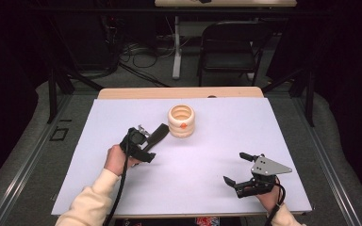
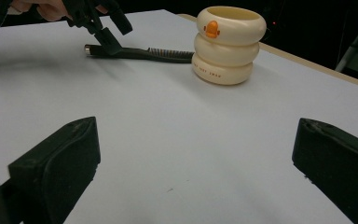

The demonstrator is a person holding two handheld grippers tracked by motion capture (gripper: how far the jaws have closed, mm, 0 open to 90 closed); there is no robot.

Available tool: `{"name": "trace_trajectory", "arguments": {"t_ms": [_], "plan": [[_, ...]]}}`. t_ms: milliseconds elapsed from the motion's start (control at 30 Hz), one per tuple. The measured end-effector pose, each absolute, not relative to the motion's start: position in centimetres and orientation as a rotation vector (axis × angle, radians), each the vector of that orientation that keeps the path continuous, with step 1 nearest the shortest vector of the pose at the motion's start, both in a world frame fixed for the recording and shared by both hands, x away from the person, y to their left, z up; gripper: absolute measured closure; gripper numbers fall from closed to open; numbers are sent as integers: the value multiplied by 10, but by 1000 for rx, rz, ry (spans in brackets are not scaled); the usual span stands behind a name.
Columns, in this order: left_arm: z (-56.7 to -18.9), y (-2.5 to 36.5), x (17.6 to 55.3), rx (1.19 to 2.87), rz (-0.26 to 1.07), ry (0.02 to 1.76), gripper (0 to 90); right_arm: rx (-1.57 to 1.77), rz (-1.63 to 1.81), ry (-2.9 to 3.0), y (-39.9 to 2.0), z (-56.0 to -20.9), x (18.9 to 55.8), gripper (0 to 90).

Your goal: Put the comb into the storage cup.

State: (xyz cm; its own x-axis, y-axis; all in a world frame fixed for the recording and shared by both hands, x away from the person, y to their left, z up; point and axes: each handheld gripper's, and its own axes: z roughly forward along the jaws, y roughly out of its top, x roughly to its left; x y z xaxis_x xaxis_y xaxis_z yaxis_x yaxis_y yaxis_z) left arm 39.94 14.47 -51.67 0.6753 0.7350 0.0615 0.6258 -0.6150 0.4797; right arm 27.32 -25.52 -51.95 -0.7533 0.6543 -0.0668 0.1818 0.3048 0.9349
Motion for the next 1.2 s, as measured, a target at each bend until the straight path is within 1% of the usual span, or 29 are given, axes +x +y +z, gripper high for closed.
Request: {"name": "trace_trajectory", "arguments": {"t_ms": [67, 133, 300, 467, 500, 533, 633, 767, 833, 933, 1200], "plan": [[-517, 143, 403, 2480, 364, 1063, 202, 744, 1448, 2141, -255, -520, 273, 4], [-519, 142, 407, 2494, 349, 1065, 236, 743, 1446, 2141, -255, -520, 273, 4], [-521, 140, 414, 2528, 343, 1074, 400, 745, 1443, 2146, -254, -520, 274, 4], [-523, 144, 420, 2533, 324, 1103, 503, 745, 1442, 2149, -254, -520, 274, 4], [-523, 144, 422, 2536, 301, 1102, 541, 746, 1442, 2151, -254, -520, 274, 4], [-524, 145, 424, 2546, 280, 1101, 557, 748, 1443, 2153, -254, -521, 274, 4], [-527, 146, 427, 2556, 253, 1109, 571, 749, 1445, 2157, -253, -521, 275, 4], [-528, 145, 431, 2541, 224, 1107, 629, 749, 1445, 2160, -253, -521, 275, 4], [-529, 145, 433, 2563, 204, 1100, 659, 750, 1441, 2162, -253, -521, 276, 4], [-531, 143, 435, 2580, 199, 1107, 668, 747, 1443, 2164, -253, -521, 276, 4], [-532, 145, 435, 2549, 183, 1120, 690, 744, 1445, 2165, -253, -521, 275, 3]]}}
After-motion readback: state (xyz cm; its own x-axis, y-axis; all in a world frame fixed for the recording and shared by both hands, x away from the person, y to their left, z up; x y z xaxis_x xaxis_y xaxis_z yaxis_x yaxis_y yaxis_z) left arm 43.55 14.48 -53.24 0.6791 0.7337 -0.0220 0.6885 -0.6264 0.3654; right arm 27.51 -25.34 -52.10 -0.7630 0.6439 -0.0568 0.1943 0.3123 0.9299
